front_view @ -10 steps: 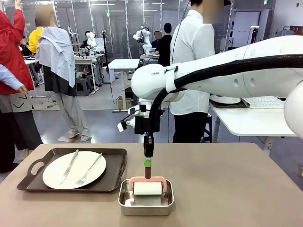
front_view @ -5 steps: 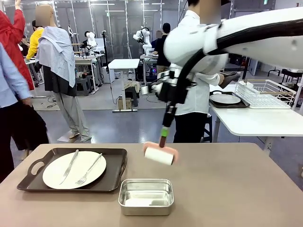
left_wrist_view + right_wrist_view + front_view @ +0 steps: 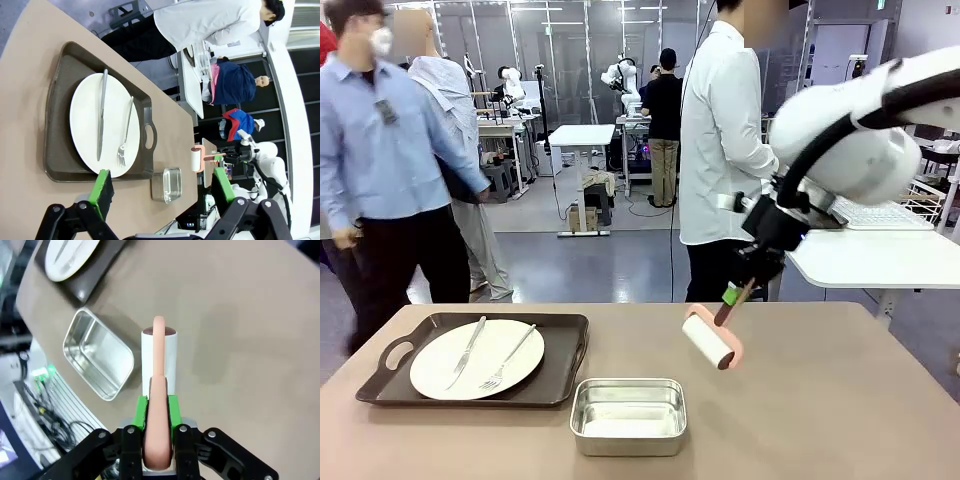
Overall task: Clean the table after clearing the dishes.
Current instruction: When the left (or right) Handle tray is removed, use the left hand (or right hand) to clean the left (or right) side of the table with the Lint Roller.
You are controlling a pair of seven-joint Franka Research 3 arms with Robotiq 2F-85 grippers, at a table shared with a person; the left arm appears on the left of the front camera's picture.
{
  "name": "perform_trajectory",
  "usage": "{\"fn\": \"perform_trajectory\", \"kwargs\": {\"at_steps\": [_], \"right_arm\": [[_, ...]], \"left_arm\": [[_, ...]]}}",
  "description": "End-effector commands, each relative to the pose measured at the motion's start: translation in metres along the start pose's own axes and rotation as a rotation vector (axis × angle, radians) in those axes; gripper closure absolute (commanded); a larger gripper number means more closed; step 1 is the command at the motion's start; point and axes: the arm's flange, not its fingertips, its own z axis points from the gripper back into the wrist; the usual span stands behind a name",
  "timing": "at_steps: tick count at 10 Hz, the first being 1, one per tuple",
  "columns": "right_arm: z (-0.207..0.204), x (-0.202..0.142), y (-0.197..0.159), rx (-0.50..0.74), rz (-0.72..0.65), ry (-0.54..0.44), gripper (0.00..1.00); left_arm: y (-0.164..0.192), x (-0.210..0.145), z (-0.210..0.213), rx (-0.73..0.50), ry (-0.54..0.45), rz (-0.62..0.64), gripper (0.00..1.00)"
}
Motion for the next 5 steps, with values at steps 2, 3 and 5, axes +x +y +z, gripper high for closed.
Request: {"fn": "perform_trajectory", "kwargs": {"at_steps": [2,3,5], "right_arm": [[0.000,0.000,0.000,0.000,0.000,0.000,0.99],[0.000,0.000,0.000,0.000,0.000,0.000,0.99],[0.000,0.000,0.000,0.000,0.000,0.000,0.99]], "left_arm": [[-0.001,0.001,0.003,-0.016,-0.004,-0.005,0.00],[-0.001,0.001,0.003,-0.016,-0.004,-0.005,0.00],[-0.001,0.001,0.003,-0.016,-0.004,-0.005,0.00]]}}
